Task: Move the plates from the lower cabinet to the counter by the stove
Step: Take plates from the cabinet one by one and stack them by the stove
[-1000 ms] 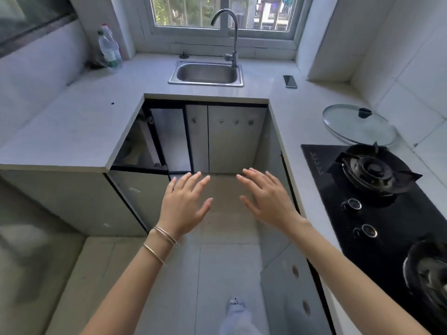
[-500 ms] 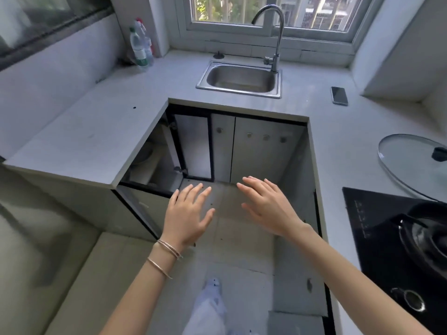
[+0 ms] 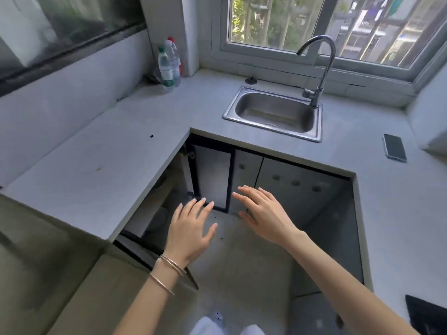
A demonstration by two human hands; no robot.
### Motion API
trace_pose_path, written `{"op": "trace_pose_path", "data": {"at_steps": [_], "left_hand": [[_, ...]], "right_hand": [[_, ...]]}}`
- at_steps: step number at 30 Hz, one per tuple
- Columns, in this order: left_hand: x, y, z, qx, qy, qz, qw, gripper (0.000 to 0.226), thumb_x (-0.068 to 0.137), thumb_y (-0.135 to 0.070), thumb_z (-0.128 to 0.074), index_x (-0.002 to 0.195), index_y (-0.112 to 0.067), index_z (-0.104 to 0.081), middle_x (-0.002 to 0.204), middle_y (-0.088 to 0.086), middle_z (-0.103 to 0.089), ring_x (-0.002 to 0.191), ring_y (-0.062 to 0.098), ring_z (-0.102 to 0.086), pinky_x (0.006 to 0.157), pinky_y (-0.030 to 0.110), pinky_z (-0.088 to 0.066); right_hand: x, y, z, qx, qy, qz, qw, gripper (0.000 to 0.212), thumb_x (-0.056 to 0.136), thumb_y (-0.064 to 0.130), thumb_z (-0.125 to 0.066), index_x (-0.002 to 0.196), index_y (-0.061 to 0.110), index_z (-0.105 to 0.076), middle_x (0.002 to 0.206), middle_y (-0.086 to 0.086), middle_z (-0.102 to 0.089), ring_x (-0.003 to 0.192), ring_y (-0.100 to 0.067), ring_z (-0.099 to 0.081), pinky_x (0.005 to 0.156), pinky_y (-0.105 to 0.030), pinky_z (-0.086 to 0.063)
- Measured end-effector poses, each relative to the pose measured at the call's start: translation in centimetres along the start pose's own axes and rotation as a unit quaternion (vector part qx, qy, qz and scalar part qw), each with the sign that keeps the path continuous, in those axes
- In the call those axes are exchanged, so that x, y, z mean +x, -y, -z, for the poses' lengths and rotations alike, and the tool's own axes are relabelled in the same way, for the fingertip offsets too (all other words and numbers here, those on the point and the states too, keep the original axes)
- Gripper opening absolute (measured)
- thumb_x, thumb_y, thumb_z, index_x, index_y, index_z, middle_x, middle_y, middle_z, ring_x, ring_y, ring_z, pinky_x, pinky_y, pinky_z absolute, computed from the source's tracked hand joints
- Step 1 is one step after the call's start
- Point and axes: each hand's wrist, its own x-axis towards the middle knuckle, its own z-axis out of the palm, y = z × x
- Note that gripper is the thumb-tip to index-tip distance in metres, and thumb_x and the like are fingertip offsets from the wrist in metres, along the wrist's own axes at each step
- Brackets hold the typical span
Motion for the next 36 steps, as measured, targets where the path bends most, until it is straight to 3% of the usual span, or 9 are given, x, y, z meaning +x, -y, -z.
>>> {"op": "trace_pose_path", "data": {"at_steps": [9, 14, 20, 23, 28, 32, 36], "left_hand": [[5.7, 3.4, -3.1, 0.028, 0.005, 0.107, 0.994, 0.055, 0.089, -0.050, -0.035, 0.131, -0.020, -0.056, 0.131, 0.003, -0.058, 0.123, 0.024, -0.052, 0.102, 0.048, -0.038], [11.0, 4.1, -5.9, 0.039, 0.008, 0.210, 0.977, 0.057, 0.089, -0.051, -0.033, 0.132, -0.021, -0.054, 0.133, 0.002, -0.056, 0.126, 0.022, -0.049, 0.105, 0.043, -0.031], [18.0, 4.6, -8.4, 0.031, -0.025, 0.241, 0.970, 0.055, 0.090, -0.048, -0.035, 0.135, -0.021, -0.050, 0.138, 0.002, -0.052, 0.130, 0.021, -0.044, 0.109, 0.040, -0.023], [19.4, 6.6, -11.6, 0.035, -0.030, 0.266, 0.963, 0.054, 0.090, -0.047, -0.035, 0.134, -0.020, -0.052, 0.136, 0.002, -0.053, 0.129, 0.021, -0.045, 0.108, 0.040, -0.025], [20.3, 11.5, -20.0, 0.028, -0.050, 0.312, 0.948, 0.055, 0.087, -0.047, -0.038, 0.132, -0.019, -0.054, 0.135, 0.004, -0.054, 0.126, 0.024, -0.048, 0.105, 0.043, -0.035], [19.8, 16.7, -27.4, 0.049, -0.074, 0.338, 0.937, 0.055, 0.086, -0.047, -0.039, 0.131, -0.018, -0.055, 0.134, 0.004, -0.055, 0.125, 0.025, -0.049, 0.103, 0.045, -0.037], [19.6, 22.7, -34.7, 0.068, -0.101, 0.357, 0.926, 0.055, 0.085, -0.047, -0.040, 0.129, -0.019, -0.055, 0.133, 0.003, -0.056, 0.124, 0.024, -0.049, 0.101, 0.043, -0.039]], "right_hand": [[11.4, -5.9, -4.9, 0.048, 0.047, 0.092, 0.993, 0.042, 0.087, 0.029, -0.053, 0.128, 0.017, -0.053, 0.134, -0.005, -0.054, 0.126, -0.023, -0.048, 0.104, -0.044, -0.038], [17.7, -10.7, -8.0, 0.066, 0.078, 0.176, 0.979, 0.045, 0.088, 0.026, -0.060, 0.131, 0.019, -0.051, 0.135, -0.002, -0.053, 0.129, -0.019, -0.045, 0.107, -0.041, -0.034], [23.7, -15.4, -13.2, 0.084, 0.132, 0.232, 0.960, 0.046, 0.088, 0.023, -0.059, 0.134, 0.018, -0.049, 0.138, -0.003, -0.050, 0.131, -0.020, -0.043, 0.108, -0.041, -0.035], [25.9, -16.1, -17.7, 0.091, 0.135, 0.256, 0.953, 0.046, 0.088, 0.020, -0.059, 0.133, 0.017, -0.049, 0.136, -0.003, -0.052, 0.129, -0.020, -0.045, 0.106, -0.040, -0.037], [26.9, -16.1, -28.5, 0.182, 0.115, 0.210, 0.954, 0.042, 0.088, 0.015, -0.057, 0.129, 0.012, -0.053, 0.133, -0.007, -0.054, 0.123, -0.024, -0.050, 0.097, -0.040, -0.046], [27.3, -16.3, -38.2, 0.224, 0.091, 0.188, 0.952, 0.040, 0.090, 0.015, -0.056, 0.130, 0.012, -0.052, 0.134, -0.007, -0.052, 0.121, -0.024, -0.051, 0.097, -0.032, -0.039], [29.4, -16.4, -48.2, 0.267, 0.071, 0.211, 0.938, 0.039, 0.089, 0.017, -0.053, 0.128, 0.011, -0.052, 0.126, -0.009, -0.057, 0.110, -0.027, -0.057, 0.086, -0.041, -0.051]]}}
